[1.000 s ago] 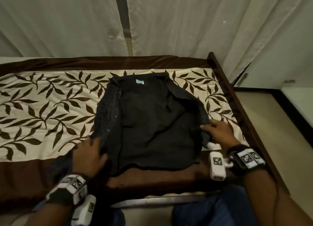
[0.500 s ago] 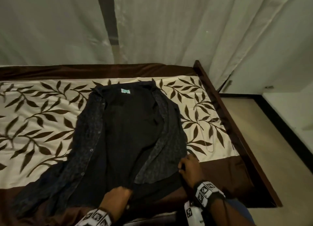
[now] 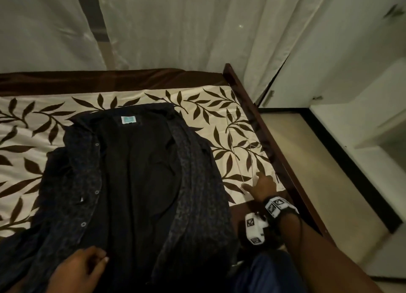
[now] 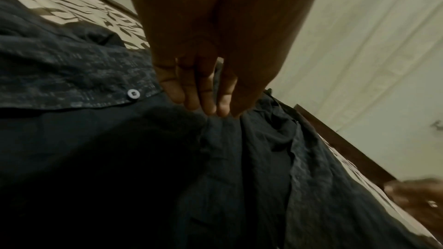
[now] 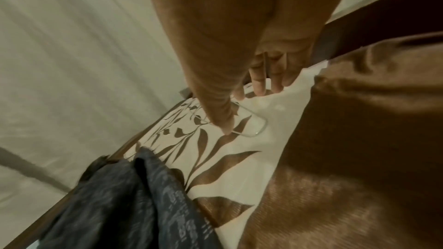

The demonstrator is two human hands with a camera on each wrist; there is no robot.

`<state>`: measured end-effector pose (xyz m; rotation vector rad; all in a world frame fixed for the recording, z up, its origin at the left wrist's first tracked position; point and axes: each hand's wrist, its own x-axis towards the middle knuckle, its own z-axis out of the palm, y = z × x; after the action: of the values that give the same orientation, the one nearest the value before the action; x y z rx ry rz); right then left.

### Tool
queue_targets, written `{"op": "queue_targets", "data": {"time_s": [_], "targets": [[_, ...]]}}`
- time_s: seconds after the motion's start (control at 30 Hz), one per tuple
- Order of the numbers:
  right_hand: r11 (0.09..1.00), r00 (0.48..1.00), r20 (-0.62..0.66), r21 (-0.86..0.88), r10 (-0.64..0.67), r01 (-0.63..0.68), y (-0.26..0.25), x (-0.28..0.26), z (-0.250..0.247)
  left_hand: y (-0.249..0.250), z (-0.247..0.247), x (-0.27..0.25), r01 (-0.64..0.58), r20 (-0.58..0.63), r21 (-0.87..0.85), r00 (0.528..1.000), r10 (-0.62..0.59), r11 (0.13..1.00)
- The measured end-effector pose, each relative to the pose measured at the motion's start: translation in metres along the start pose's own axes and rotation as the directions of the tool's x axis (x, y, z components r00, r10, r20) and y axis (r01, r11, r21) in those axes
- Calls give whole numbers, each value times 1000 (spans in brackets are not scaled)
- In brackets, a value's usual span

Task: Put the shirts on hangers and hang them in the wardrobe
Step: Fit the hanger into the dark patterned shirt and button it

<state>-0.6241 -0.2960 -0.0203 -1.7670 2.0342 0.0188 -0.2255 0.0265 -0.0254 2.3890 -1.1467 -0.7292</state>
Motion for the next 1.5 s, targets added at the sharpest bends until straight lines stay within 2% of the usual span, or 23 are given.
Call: {"op": "queue_targets", "data": {"time_s": [0.03, 0.13, 0.23, 0.3, 0.4, 0.43, 0.47, 0.5, 0.53, 0.57, 0.6, 0.63, 0.7, 0.8, 0.87, 0.93, 0.97, 1.07, 1.17, 1.23, 1.33, 1.43, 1.5], "targets": [[1000, 1000, 6, -7, 30, -30, -7, 7, 6, -11, 4, 4, 57, 4, -16, 998, -57, 998], [990, 996, -10, -103, 93, -94, -27, 23, 21, -46, 29, 13, 95, 84, -88, 993, -88, 992], [986, 989, -43, -73, 144, -147, -42, 33, 28, -65, 58, 16, 274, 158, -332, 959, -234, 902], [987, 988, -36, -51, 154, -155, -44, 43, 30, -85, 66, 15, 452, 294, -474, 890, -348, 756], [992, 992, 1, 21, 124, -124, -45, 53, 20, -91, 61, 27, 650, 435, -557, 759, -484, 518], [993, 996, 8, 83, 84, -84, -48, 50, 12, -78, 52, 22, 677, 428, -531, 733, -529, 509], [986, 999, 2, 163, 34, -34, -48, 44, 3, -66, 51, 13, 679, 461, -493, 734, -499, 543], [971, 1000, -7, 239, -5, 6, -47, 36, -6, -42, 44, -2, 621, 452, -518, 782, -428, 588], [951, 999, -17, 306, -40, 44, -46, 28, -14, -17, 27, -7, 442, 312, -582, 897, -315, 682], [933, 996, -27, 347, -87, 91, -43, 16, -23, -5, 21, -5, 236, 94, -501, 971, -219, 833], [918, 987, -43, 362, -157, 162, -40, 3, -30, 8, 13, -7, 61, -69, -348, 994, -90, 935], [897, 964, -64, 356, -256, 262, -38, -10, -36, 17, 6, -6, -95, -129, -161, 989, 74, 982], [816, 863, -57, 297, -503, 495, -34, -38, -49, 40, -11, 3, -319, -135, 67, 936, 326, 945], [648, 649, 78, 225, -757, 728, -34, -83, -67, 94, -47, 10, -380, -108, 282, 900, 422, 881], [641, 610, 199, 211, -767, 738, -36, -97, -67, 104, -55, 15, -400, -68, 430, 880, 471, 809], [566, 522, 241, 174, -818, 806, -38, -97, -64, 100, -58, 19, -403, -42, 503, 872, 488, 764], [525, 484, 248, 140, -839, 839, -39, -93, -59, 94, -59, 20, -402, -52, 510, 868, 495, 760], [458, 428, 254, 68, -867, 886, -59, -95, -53, 75, -56, 28, -431, -120, 431, 843, 524, 793], [443, 450, 171, -77, -877, 893, -101, -118, -50, 75, -52, 36, -394, -179, 328, 867, 466, 859], [427, 449, 121, -170, -886, 888, -129, -129, -40, 88, -44, 42, -398, -205, 300, 861, 466, 867], [451, 477, 120, -187, -871, 872, -155, -119, -20, 106, -37, 62, -452, -212, 268, 834, 510, 851], [529, 548, 75, -182, -833, 829, -168, -95, -21, 105, -49, 99, -440, -204, 272, 843, 498, 856], [599, 610, 5, -187, -792, 779, -173, -76, -28, 99, -65, 134, -351, -200, 179, 902, 383, 919]]}}
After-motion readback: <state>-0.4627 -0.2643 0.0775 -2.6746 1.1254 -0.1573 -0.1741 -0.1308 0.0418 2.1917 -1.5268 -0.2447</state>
